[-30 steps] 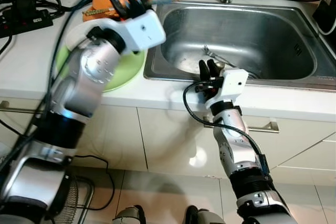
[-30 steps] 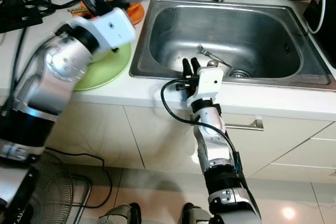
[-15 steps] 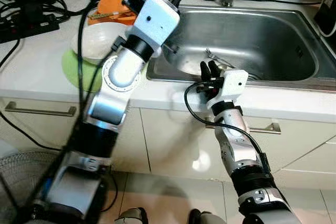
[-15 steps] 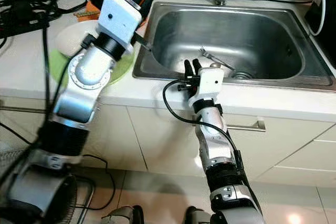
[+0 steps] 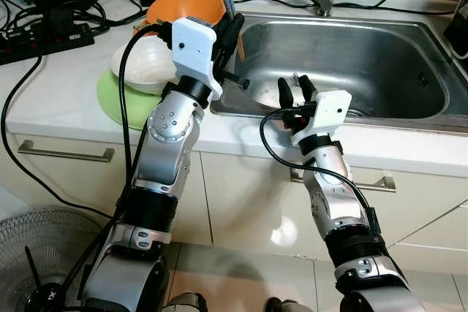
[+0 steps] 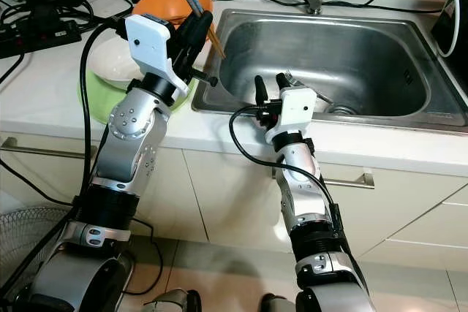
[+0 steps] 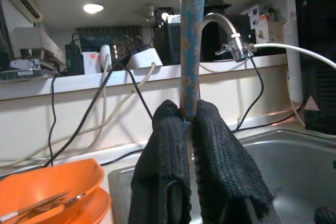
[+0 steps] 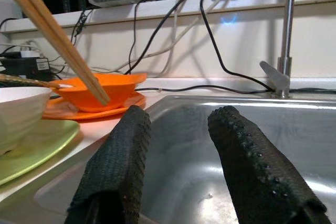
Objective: Kitchen organization
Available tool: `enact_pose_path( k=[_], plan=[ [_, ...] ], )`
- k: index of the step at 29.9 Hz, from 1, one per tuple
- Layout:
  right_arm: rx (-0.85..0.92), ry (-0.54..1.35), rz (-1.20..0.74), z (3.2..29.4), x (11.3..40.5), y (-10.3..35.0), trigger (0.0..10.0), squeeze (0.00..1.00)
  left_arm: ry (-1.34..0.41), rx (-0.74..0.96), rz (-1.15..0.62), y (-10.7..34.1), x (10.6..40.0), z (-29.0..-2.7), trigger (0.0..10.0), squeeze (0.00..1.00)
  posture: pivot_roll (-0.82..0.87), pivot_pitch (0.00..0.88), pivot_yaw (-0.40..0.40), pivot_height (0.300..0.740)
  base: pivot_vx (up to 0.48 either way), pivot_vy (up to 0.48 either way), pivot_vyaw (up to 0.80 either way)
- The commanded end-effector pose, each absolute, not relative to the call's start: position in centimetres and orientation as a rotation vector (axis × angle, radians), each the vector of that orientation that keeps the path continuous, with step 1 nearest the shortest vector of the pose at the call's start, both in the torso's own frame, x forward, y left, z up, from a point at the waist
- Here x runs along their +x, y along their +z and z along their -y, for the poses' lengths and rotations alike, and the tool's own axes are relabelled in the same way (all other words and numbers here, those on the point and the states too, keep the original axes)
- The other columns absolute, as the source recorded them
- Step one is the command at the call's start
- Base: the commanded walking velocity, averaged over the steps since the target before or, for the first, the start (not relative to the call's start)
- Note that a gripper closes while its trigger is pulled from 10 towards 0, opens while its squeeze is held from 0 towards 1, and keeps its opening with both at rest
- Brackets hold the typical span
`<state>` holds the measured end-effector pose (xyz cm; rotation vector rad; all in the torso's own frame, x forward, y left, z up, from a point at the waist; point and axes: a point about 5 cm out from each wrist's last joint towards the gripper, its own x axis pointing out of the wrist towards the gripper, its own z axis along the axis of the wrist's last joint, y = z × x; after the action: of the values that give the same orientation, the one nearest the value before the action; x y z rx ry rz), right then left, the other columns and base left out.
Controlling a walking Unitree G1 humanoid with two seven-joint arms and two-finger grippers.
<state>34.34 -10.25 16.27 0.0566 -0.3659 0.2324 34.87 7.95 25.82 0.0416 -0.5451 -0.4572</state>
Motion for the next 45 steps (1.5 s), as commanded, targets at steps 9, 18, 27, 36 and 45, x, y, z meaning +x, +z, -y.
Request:
enact_pose_path(
  k=[9,18,27,36,45],
  plan=[
    [0.017,0.291,0.420,9.1,34.3,17.2,10.0,1.00,-0.540,0.011,0.519,25.7,34.9,-7.1,10.0,0.00,0.02,0.000,0.036,0.740,0.000,0.000,0.00],
    [0.012,0.293,0.418,8.9,34.2,17.0,10.0,1.00,-0.581,0.012,0.509,25.6,34.7,-6.6,10.0,0.00,0.02,0.000,0.038,0.740,0.000,0.000,0.00],
    [-0.006,0.298,0.418,8.5,34.6,17.3,10.0,1.00,-0.627,-0.013,0.498,25.2,34.6,-5.6,10.0,0.00,0.02,0.000,0.026,0.740,0.000,0.000,0.00],
    [-0.021,0.277,0.436,8.8,35.5,18.3,10.0,0.00,-0.638,-0.028,0.508,25.4,34.7,-5.1,10.0,0.00,0.02,0.000,0.016,0.740,0.000,0.000,0.00],
    [-0.017,0.283,0.435,8.5,35.7,18.3,10.0,0.00,-0.642,-0.031,0.509,25.4,34.9,-5.2,10.0,0.00,0.03,0.000,0.015,0.740,0.000,0.000,0.00]
  ],
)
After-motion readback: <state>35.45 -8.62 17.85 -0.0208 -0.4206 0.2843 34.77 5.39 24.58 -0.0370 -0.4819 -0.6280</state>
